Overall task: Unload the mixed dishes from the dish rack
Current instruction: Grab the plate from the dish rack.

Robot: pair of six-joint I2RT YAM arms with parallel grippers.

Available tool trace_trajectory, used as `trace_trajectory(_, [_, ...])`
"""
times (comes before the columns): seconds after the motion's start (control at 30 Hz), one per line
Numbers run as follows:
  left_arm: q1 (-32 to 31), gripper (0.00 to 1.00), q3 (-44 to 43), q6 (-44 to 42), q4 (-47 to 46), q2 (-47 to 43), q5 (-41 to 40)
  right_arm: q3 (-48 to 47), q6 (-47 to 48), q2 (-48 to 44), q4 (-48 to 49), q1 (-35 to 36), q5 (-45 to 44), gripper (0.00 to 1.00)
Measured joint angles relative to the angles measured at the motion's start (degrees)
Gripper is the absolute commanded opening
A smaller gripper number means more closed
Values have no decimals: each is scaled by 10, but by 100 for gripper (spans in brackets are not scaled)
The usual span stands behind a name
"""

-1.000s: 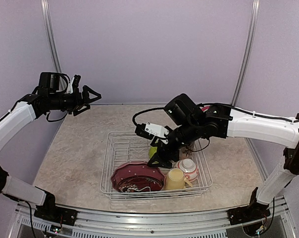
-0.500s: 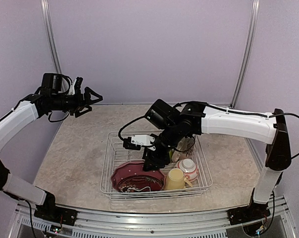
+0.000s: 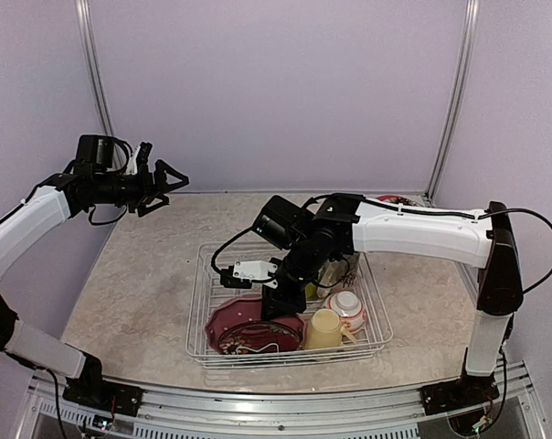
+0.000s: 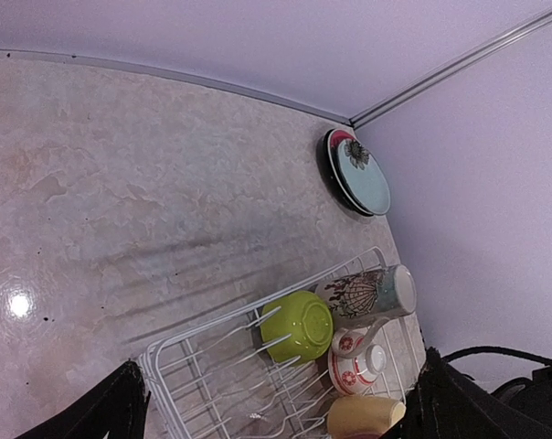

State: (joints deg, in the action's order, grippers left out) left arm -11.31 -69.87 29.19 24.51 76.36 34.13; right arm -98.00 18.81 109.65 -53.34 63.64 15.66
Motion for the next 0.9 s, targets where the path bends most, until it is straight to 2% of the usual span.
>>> trace_trajectory(0.13, [0,99,0,0,0,0,0,-2,0,0,-2,1,-5,0])
trace_trajectory(0.9, [0,99,0,1,0,0,0,-26,-4,-23,-20,11,-80,0])
